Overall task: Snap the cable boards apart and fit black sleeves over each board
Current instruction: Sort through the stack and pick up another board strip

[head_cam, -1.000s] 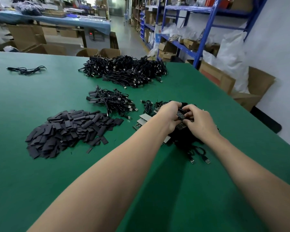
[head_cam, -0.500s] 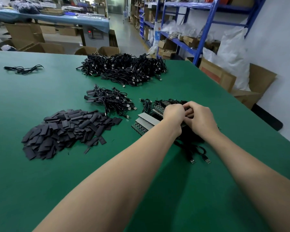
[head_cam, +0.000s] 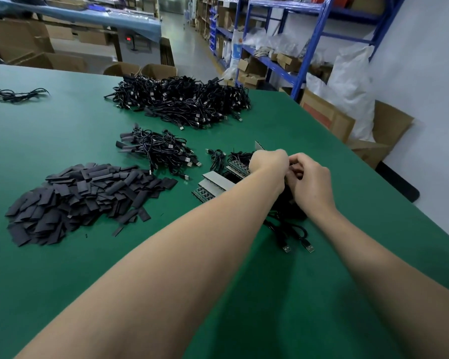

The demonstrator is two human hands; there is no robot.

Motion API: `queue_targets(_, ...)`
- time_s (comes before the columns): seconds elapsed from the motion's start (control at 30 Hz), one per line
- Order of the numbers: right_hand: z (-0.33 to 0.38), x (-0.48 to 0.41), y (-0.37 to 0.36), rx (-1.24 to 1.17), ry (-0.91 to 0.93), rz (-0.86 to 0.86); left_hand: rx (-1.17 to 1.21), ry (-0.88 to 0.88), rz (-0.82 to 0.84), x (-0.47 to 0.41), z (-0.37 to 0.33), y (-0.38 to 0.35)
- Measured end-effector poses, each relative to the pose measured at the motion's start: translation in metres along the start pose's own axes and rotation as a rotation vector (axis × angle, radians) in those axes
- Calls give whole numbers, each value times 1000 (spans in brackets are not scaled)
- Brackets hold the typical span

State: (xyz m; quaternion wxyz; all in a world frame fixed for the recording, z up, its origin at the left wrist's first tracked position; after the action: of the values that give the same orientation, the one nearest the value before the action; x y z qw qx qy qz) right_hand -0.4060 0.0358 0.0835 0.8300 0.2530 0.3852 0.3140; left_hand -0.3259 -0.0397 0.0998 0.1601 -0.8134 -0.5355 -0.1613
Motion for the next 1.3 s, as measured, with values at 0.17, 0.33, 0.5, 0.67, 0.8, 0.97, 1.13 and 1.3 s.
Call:
queue_targets(0.17, -4, 8, 2, -34, -13, -34, -291, -77, 90, -17, -7, -3)
queue_targets(0.33, 3, 30, 1, 28, 54, -86, -331, -94, -25, -32, 5, 7)
queue_targets(0.5, 17, 66, -12, 180, 270, -69, 25, -209, 12, -24, -13, -2)
queue_targets(0.67, 13, 69, -31, 251, 113, 280, 191, -300, 139, 6, -58, 8)
queue_targets(0.8, 10, 64, -31, 305, 90, 336, 255, -401, 272, 45, -103, 40)
queue_targets(0.97, 18, 62, -28, 154, -3, 268, -14, -594, 363, 97, -141, 109)
queue_targets(1.13, 37, 71, -18, -89, -23, 128, -395, -703, 455, 133, -140, 183)
queue_targets(1.3, 82, 79, 0, -255, -32, 32, -583, -475, 600, 151, -102, 235)
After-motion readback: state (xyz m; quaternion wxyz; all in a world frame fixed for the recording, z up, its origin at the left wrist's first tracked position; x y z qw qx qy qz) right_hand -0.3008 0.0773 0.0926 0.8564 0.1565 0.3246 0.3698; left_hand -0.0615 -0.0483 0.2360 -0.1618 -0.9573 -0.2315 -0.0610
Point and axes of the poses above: each hand's wrist, its own x-axis away from the middle knuckle, its own y-axis out of the back of the hand, z = x × y, the point moved 3 cm from there along -x, towards the middle knuckle, and after that the axes turned 1 degree about y, right-handed, at the moved point
